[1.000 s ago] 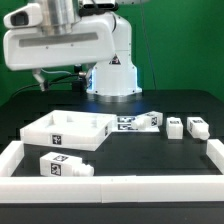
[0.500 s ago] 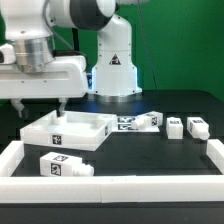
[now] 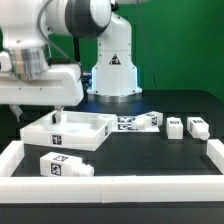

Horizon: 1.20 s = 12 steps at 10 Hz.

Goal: Assemble one leg

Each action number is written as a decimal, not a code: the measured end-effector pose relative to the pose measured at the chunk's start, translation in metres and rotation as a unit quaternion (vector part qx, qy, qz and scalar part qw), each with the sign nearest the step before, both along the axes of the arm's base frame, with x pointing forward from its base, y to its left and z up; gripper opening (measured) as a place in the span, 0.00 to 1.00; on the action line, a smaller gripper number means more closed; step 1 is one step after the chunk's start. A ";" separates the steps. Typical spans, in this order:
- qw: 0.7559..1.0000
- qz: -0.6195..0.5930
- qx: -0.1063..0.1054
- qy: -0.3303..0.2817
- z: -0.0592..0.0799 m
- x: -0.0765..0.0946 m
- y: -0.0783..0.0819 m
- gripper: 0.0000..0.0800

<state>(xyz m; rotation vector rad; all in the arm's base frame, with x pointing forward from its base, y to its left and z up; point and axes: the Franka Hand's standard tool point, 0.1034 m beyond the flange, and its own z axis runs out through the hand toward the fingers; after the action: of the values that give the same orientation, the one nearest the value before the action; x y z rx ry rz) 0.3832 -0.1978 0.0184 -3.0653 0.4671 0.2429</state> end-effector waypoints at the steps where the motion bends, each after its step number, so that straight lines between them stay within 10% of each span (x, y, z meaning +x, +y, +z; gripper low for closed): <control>1: 1.000 -0.019 0.002 0.004 -0.006 -0.007 0.000 0.81; 4: 1.000 -0.010 0.000 0.001 -0.010 -0.011 -0.003 0.81; 6: 1.000 -0.009 0.000 0.001 -0.010 -0.011 -0.003 0.48; 7: 1.000 -0.009 0.000 0.001 -0.010 -0.011 -0.003 0.48; 9: 1.000 -0.009 0.000 0.001 -0.010 -0.011 -0.003 0.09; 12: 0.999 -0.039 0.019 0.013 0.002 0.005 0.008 0.07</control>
Offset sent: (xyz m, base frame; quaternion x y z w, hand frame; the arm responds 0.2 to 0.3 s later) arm 0.0000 0.0000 0.0000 0.0000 0.0000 0.0000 1.0000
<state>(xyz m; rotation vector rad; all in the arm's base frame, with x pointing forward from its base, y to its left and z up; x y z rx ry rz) 0.3882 -0.1899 0.0200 -3.0038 0.5741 0.2858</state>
